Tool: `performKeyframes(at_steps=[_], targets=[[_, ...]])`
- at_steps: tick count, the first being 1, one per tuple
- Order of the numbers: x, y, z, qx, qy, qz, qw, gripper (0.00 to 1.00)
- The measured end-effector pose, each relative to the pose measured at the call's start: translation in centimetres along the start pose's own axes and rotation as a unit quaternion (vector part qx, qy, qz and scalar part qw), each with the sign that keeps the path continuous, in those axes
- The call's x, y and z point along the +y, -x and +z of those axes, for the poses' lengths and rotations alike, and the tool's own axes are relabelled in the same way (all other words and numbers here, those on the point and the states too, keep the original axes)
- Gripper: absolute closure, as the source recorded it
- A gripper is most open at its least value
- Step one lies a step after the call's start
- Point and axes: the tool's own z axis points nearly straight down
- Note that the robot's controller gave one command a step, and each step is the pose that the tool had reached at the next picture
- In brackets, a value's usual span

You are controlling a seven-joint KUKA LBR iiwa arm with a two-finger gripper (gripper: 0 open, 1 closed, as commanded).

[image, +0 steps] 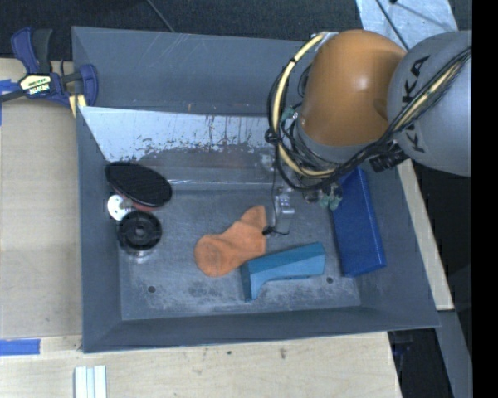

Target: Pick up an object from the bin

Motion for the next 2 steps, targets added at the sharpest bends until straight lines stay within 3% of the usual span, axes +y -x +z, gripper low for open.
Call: performKeyframes(at_steps=[1,2], targets=[[0.0,0.1,-0.5,-0.0042,0.000,0.000,1.0000,0.00],[-0.5,-1.4,3.4,-0.0084,0.000,-0.008,0.9999,0.00]])
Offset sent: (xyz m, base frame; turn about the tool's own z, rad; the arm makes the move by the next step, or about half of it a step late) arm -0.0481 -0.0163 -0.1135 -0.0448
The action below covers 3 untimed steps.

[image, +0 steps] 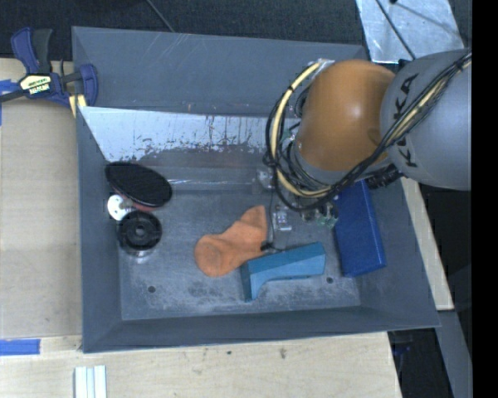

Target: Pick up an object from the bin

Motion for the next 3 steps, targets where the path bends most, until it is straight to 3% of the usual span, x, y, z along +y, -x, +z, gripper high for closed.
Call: performKeyframes(at_steps=[1,2,3], targets=[[0.3,-1.6,4.9,0.0040,0.000,-0.066,0.9978,0.00],[0.9,-0.6,8.5,-0.0122,0.002,-0.117,0.9931,1.00],[0.9,-0.6,8.5,-0.0122,0.002,-0.117,0.9931,1.00]])
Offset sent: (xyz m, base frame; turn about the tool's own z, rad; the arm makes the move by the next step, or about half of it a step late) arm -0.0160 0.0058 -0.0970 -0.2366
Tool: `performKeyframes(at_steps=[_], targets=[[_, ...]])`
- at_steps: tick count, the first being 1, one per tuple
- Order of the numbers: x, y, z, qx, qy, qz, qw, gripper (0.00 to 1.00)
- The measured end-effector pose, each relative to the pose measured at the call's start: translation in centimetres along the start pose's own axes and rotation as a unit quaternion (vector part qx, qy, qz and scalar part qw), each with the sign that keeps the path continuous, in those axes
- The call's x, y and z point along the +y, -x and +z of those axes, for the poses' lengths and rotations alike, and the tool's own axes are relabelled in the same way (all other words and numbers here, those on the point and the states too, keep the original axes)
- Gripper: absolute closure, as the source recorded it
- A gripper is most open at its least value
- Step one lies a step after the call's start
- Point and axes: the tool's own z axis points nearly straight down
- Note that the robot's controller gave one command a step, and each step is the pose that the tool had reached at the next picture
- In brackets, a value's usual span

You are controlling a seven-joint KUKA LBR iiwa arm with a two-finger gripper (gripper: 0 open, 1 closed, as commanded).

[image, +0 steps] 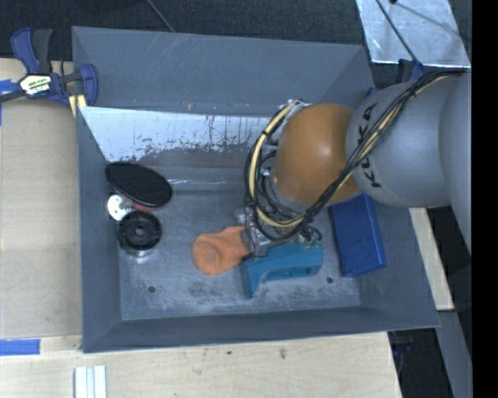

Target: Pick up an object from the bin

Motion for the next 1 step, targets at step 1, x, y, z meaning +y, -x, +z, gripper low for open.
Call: performKeyframes(at_steps=[1], targets=[[1.61,2.55,-18.79,0.0149,0.000,-0.001,0.9999,1.00]])
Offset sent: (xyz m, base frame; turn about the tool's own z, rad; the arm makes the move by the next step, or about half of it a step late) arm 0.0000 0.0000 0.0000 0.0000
